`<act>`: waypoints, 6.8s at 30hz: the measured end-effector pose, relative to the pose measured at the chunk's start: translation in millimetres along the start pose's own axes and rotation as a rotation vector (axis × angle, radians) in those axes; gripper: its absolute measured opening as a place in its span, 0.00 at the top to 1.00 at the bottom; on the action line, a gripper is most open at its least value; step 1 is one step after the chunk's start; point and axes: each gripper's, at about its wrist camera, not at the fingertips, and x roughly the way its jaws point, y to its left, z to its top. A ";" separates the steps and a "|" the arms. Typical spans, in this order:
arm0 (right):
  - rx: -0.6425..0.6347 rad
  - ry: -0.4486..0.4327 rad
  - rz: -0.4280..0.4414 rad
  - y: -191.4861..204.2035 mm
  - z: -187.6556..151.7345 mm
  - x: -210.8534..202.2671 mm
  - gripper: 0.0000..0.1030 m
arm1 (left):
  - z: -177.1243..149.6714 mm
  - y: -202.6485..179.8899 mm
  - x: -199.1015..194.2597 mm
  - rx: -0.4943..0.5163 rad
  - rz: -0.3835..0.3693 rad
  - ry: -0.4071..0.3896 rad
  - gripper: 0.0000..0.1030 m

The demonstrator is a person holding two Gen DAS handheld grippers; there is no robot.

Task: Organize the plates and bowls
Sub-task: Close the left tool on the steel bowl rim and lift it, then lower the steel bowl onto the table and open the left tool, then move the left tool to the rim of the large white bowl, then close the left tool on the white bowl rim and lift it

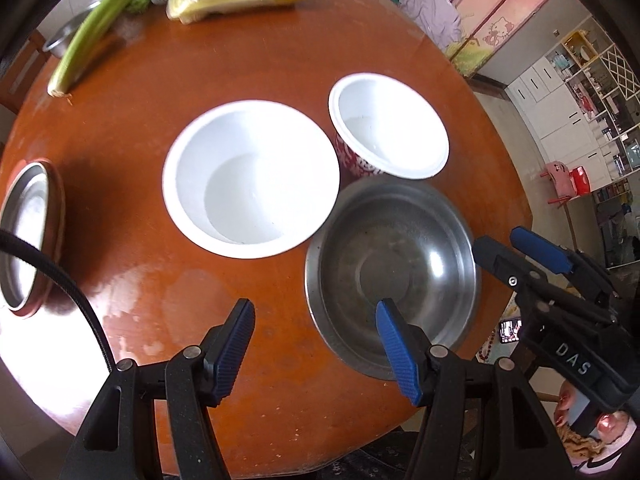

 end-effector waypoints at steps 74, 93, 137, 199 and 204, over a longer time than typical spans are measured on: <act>-0.198 0.115 0.138 128.0 -45.8 27.9 0.57 | -62.2 83.7 -10.9 -0.112 0.062 -0.007 0.56; -0.192 0.147 0.142 127.4 -32.9 40.0 0.57 | -53.9 92.8 -5.4 -0.098 0.059 0.001 0.55; -0.118 -0.083 0.155 110.1 15.5 -45.7 0.50 | -21.3 91.8 -102.5 -0.093 0.146 -0.212 0.40; -0.033 0.107 0.194 92.7 53.6 59.4 0.51 | 79.9 74.1 3.3 -0.008 0.112 -0.010 0.40; -0.035 0.117 0.200 94.3 56.0 65.6 0.51 | 83.6 71.4 12.3 0.001 0.089 0.008 0.40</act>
